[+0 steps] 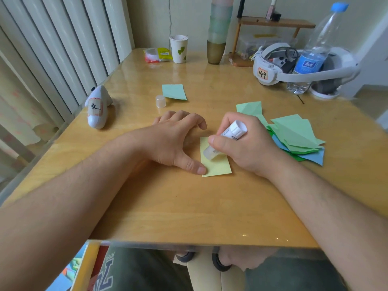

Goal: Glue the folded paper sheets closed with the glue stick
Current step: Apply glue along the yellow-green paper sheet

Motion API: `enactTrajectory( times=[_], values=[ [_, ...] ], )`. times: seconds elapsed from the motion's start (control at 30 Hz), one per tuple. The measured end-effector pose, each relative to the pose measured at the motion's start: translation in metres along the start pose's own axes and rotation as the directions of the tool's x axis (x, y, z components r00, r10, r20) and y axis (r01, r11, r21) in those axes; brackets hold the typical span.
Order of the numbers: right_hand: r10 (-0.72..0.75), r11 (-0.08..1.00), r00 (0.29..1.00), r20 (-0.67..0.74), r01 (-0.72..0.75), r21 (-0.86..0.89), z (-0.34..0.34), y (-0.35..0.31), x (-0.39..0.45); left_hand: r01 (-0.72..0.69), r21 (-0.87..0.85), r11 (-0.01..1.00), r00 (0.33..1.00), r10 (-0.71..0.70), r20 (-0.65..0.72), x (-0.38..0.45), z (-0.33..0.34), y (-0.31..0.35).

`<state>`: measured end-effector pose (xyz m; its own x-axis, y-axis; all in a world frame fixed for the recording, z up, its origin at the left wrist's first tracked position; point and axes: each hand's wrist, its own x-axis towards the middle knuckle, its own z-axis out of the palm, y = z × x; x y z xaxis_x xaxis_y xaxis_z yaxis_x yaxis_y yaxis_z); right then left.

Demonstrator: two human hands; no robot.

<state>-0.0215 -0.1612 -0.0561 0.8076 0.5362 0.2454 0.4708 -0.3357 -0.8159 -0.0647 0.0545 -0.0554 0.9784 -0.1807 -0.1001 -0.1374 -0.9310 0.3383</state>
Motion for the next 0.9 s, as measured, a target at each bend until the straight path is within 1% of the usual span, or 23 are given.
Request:
enactTrajectory(
  times=[0.2, 0.3, 0.47, 0.67, 0.9],
  values=[
    [-0.006, 0.999, 0.999, 0.047, 0.007, -0.038, 0.0, 0.002, 0.001, -0.003, -0.058, 0.998, 1.0, 0.004, 0.027, -0.003, -0.005, -0.002],
    [-0.005, 0.999, 0.998, 0.056, 0.007, -0.04, 0.0, 0.002, 0.0, 0.013, -0.094, 0.996, 1.0, -0.013, 0.007, -0.003, -0.005, -0.001],
    [-0.011, 0.999, 0.997, 0.08, 0.014, -0.036, 0.0, 0.003, 0.0, -0.015, 0.019, 1.0, 0.999, 0.016, -0.034, -0.002, 0.004, 0.003],
    [-0.009, 0.994, 0.993, 0.114, 0.021, -0.103, -0.009, 0.004, 0.0, -0.015, 0.039, 0.999, 0.999, 0.016, -0.027, -0.003, 0.003, 0.003],
    [0.002, 0.989, 0.994, 0.11, 0.015, -0.145, -0.021, 0.008, -0.001, -0.029, 0.046, 0.999, 0.999, 0.03, -0.027, -0.002, 0.002, 0.004]
  ],
)
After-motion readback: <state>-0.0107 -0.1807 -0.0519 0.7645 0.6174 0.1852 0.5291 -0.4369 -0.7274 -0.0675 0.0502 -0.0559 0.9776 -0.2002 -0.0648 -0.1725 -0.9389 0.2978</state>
